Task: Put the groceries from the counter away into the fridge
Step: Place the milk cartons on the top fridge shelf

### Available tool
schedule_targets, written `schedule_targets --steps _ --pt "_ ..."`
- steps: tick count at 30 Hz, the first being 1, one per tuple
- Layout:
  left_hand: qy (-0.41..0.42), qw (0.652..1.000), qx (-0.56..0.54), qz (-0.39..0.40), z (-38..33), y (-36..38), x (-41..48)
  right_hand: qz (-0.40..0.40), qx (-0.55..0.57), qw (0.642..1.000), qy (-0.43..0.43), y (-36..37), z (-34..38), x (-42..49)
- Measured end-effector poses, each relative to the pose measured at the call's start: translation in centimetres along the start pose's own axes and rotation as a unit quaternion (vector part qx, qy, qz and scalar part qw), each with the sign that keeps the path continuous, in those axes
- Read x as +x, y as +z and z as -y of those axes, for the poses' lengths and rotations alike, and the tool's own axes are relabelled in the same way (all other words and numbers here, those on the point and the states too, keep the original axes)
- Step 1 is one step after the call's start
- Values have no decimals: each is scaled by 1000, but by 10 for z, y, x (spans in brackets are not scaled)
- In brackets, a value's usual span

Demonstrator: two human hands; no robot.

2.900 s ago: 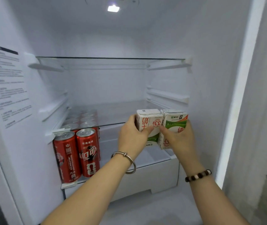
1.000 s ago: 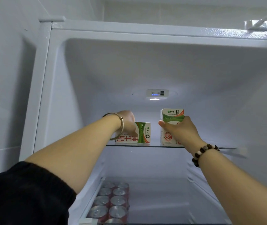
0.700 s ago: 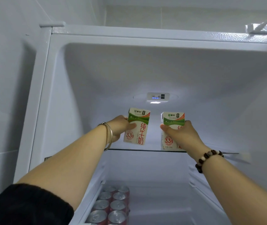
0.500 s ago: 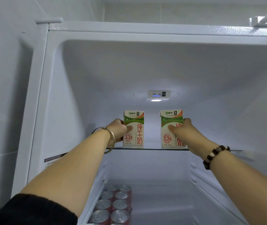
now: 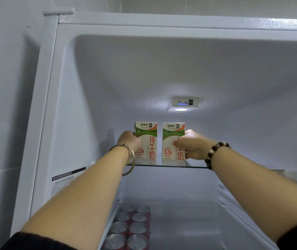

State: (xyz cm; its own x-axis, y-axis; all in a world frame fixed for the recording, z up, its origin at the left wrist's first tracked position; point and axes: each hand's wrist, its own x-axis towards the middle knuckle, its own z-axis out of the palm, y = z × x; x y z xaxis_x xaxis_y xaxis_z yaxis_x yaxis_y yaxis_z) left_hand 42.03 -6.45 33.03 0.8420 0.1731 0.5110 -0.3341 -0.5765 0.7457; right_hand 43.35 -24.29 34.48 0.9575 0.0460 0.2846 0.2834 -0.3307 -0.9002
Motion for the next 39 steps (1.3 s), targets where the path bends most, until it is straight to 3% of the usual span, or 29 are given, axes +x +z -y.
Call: schedule_targets --steps 4,12,16,22,27,31,35,39 --pt "4 999 27 -36 2 0 2 29 -21 999 19 15 10 8" --pt "106 978 41 -173 1 -3 -3 97 -5 995 33 20 18 6" --pt "114 972 82 -189 3 -4 -2 109 0 994 18 30 21 6" --pt "135 956 118 -232 3 -3 0 90 -120 988 -36 51 21 7" --pt "160 938 178 -251 3 -7 -4 52 -215 974 -48 55 21 -2" --pt "176 940 165 -241 0 -6 -13 17 -293 954 -56 51 17 -10" --pt "239 917 239 -212 -6 3 -28 -64 -371 925 -50 36 9 -23" --pt "296 899 274 -169 -10 18 -47 -177 -354 914 -85 12 -4 -52"
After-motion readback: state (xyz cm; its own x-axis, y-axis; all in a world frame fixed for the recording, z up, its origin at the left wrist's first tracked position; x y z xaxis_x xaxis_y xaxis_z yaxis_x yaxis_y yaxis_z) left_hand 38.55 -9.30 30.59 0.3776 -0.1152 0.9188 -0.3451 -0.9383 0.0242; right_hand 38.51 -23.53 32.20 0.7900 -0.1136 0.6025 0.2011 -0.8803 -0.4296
